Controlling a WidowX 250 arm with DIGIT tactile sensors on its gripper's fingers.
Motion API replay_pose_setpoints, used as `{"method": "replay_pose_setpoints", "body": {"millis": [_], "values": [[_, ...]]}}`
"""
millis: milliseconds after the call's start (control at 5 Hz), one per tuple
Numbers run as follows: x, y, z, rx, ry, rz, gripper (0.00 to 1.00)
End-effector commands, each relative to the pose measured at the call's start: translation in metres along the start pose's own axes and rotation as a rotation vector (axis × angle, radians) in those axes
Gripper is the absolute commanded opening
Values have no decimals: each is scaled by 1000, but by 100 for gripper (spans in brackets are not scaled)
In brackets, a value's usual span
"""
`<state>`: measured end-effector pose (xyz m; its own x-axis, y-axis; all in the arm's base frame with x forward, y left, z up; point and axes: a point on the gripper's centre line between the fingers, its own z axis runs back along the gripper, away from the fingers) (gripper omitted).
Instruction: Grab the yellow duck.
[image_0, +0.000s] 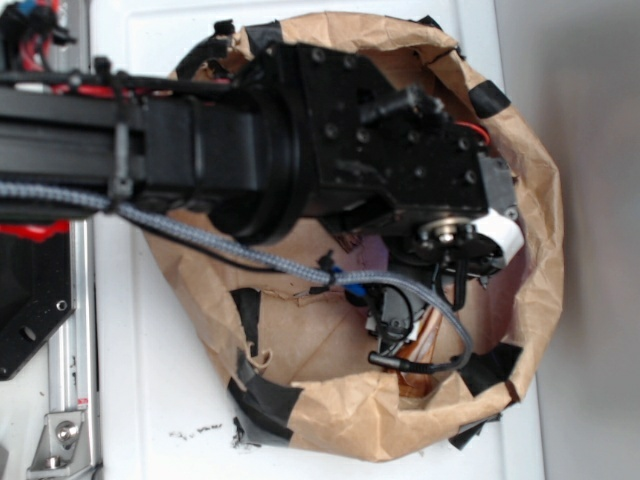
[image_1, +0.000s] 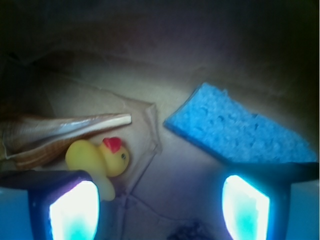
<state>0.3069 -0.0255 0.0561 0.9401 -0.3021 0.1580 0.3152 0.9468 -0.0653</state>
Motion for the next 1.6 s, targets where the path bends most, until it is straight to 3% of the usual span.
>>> {"method": "replay_pose_setpoints", "body": {"millis": [0,200,800,1400], "values": [[19,-4,-11,34,-14,-39,100],[10,-14,-21,28,14,-52,100],[-4,-59,-28,-53,10,-185,100],[3,-61,-37,-22,6,-243,100]]}}
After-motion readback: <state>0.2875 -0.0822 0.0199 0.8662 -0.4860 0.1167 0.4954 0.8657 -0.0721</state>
